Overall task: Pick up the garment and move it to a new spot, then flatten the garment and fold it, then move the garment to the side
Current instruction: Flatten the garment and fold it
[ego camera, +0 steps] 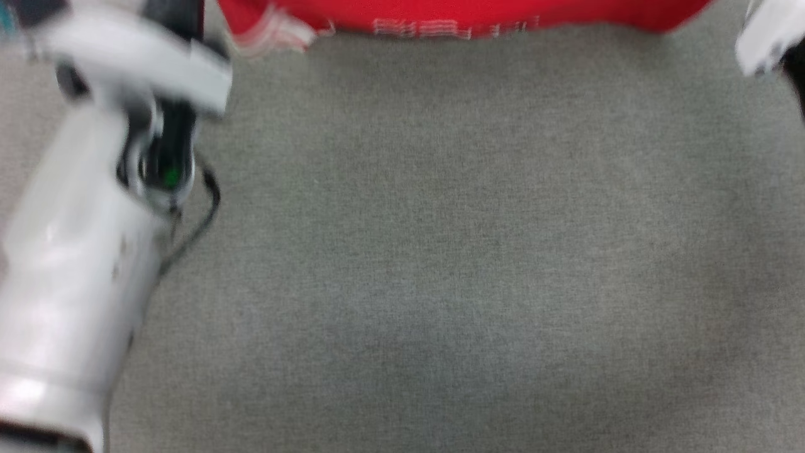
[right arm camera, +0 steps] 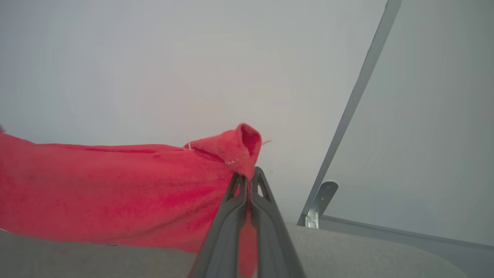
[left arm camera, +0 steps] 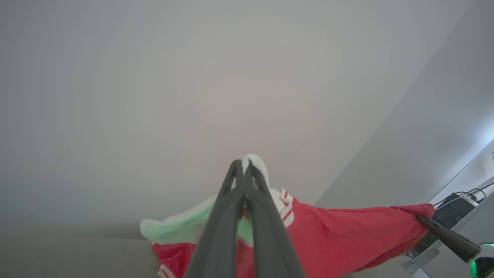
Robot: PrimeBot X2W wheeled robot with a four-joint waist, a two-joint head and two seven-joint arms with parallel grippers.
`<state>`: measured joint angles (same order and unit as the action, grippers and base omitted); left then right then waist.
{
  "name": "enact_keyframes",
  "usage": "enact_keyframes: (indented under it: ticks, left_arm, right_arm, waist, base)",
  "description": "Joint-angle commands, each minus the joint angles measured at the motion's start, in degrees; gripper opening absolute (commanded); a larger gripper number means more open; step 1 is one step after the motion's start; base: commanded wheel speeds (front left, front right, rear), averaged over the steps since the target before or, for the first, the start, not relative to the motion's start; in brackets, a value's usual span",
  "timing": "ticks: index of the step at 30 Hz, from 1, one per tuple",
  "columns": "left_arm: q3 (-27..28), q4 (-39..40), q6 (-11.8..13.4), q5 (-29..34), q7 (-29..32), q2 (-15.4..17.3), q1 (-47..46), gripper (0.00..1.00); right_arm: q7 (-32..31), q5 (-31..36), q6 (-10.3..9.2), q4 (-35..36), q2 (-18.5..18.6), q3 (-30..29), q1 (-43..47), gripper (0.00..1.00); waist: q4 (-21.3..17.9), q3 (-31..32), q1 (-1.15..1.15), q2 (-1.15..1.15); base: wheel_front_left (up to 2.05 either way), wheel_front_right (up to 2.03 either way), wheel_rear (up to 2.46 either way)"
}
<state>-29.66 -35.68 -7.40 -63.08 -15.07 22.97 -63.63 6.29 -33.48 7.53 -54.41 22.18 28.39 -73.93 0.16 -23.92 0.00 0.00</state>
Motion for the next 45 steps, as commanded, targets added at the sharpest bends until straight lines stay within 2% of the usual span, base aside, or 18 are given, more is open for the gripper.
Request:
enact_keyframes:
  ticks: [1, 7, 13, 22, 23, 28, 29, 36, 40, 45]
  left_arm:
    - [2.26, 3.09, -0.11, -0.77, -0.07, 0.88, 5.06, 0.00]
    - [8.62, 13.67, -0.01, 1.42, -0.06, -0.30, 25.03, 0.00]
    - [8.83, 22.58, 1.50, 3.51, -0.07, -1.36, 41.88, 0.00]
    - [9.36, 31.74, 4.60, 5.37, -0.08, -0.14, 57.21, 0.00]
    - [9.41, 33.81, 5.21, 5.31, -0.08, 0.13, 59.49, 0.00]
    - [9.30, 40.29, 7.70, 5.98, 0.07, 1.41, 65.51, 0.00]
    - [9.30, 40.29, 7.70, 5.98, 0.07, 1.41, 65.51, 0.00]
    - [9.73, 48.25, 11.23, 7.48, 0.10, 2.03, 71.16, 0.00]
    - [9.55, 48.73, 11.64, 8.35, 1.00, 2.53, 68.73, 0.00]
    - [9.69, 45.46, 11.03, 8.55, 2.09, 1.68, 62.23, 0.00]
  right_arm:
    - [-0.86, -2.21, -0.10, 3.14, 1.93, 1.80, 4.11, 0.00]
    - [-3.63, -9.25, -0.10, 15.86, 8.82, 4.49, 19.08, 0.00]
    - [-5.67, -10.86, -0.10, 25.76, 13.17, 3.80, 32.97, 0.00]
    - [-10.13, -9.61, -0.09, 37.81, 16.07, -4.57, 49.81, 0.00]
    - [-11.44, -9.30, -0.09, 40.60, 16.27, -7.63, 53.74, 0.00]
    - [-16.12, -6.27, -0.10, 49.36, 15.06, -15.43, 63.59, 0.00]
    - [-16.12, -6.27, -0.10, 49.36, 15.06, -15.43, 63.59, 0.00]
    - [-24.19, -2.28, -0.09, 61.43, 11.33, -25.53, 73.56, 0.00]
    - [-27.61, -0.71, -0.09, 64.52, 9.13, -28.00, 74.08, 0.00]
    - [-30.78, 0.83, -0.09, 63.76, 7.53, -28.77, 70.35, 0.00]
  waist:
    - [0.12, 1.67, 0.00, 0.00]
    - [0.35, 4.09, 0.00, 0.00]
    - [-0.34, 6.71, 0.00, 0.00]
    - [-0.77, 10.78, 0.00, 0.00]
    - [-0.58, 11.44, 0.00, 0.00]
    - [-0.86, 12.08, 0.00, 0.00]
    - [-0.86, 12.08, 0.00, 0.00]
    - [-0.90, 11.12, 0.00, 0.00]
    - [-0.65, 10.59, 0.00, 0.00]
    - [0.15, 9.20, 0.00, 0.00]
  base:
    - [0.00, 0.00, 0.00]
    - [0.00, 0.00, 0.00]
    - [0.00, 0.00, 0.00]
    - [0.00, 0.00, 0.00]
    - [0.00, 0.00, 0.00]
    - [0.00, 0.00, 0.00]
    - [0.00, 0.00, 0.00]
    - [0.00, 0.00, 0.00]
    - [0.00, 0.00, 0.00]
    - [0.00, 0.00, 0.00]
